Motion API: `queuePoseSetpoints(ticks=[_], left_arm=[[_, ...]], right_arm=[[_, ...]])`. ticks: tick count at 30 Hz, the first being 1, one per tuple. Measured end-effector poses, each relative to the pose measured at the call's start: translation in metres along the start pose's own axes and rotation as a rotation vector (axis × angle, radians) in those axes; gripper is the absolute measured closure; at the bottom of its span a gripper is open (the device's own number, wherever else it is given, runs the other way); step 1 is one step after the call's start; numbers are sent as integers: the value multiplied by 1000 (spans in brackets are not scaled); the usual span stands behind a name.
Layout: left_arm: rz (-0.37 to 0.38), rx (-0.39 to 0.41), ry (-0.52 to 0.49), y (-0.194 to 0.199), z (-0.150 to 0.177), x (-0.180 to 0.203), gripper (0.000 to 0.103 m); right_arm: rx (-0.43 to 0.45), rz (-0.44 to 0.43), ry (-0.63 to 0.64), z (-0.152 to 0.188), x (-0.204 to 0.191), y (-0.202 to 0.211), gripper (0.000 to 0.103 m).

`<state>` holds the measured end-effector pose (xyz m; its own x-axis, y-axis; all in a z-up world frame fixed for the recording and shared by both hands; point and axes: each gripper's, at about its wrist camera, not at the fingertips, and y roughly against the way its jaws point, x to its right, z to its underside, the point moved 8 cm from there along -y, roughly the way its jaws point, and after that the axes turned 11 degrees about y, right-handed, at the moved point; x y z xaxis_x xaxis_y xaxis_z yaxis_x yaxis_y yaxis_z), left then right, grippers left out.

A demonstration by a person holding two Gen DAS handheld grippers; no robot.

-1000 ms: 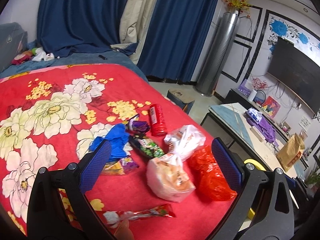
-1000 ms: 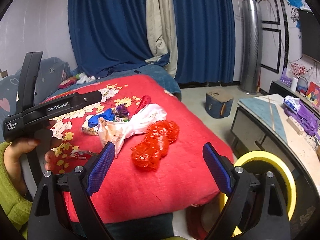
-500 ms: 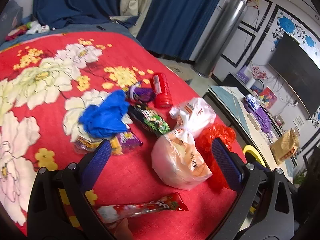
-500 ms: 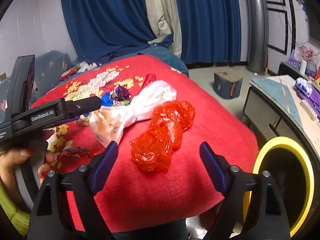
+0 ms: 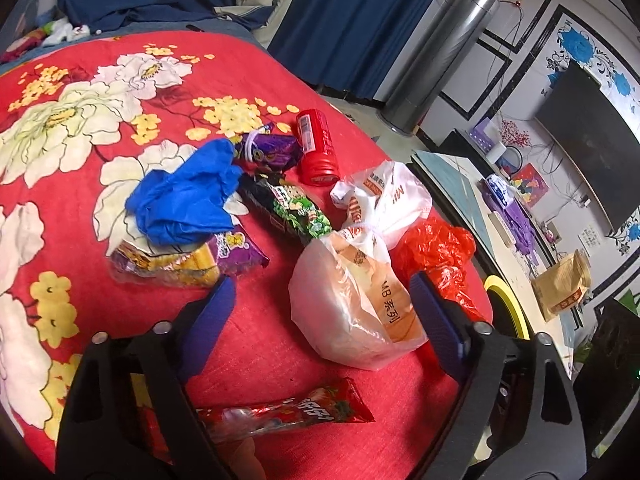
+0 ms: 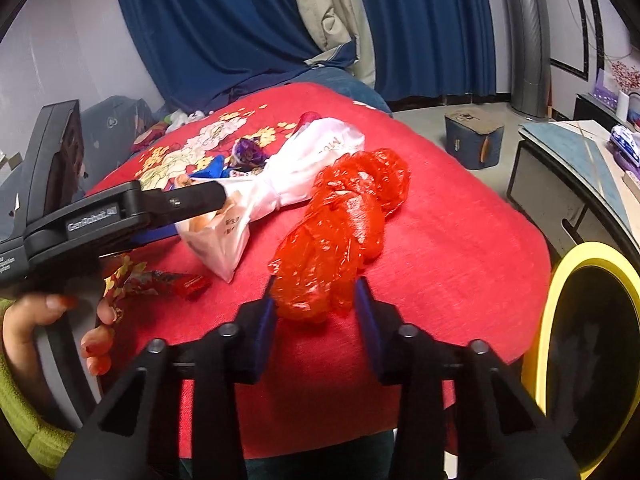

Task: Collect trash
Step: 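Grasp the red plastic bag with the right tool while the left tool grasps the white plastic bag, then lift and carry the red bag and white bag with both tools over the bin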

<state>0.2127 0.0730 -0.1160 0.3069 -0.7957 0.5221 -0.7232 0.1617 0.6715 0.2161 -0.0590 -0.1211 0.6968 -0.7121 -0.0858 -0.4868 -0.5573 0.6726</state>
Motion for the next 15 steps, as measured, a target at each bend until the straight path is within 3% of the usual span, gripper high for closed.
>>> queuePoseSetpoints(ticks=[3,15], left_arm=[[9,-4,-5,0,2,3,42],[26,14,-33,7,2,12,94]], right_arm=[[4,-6,15,-1,-3,2,83],[35,0,20,-3,-1,20,88]])
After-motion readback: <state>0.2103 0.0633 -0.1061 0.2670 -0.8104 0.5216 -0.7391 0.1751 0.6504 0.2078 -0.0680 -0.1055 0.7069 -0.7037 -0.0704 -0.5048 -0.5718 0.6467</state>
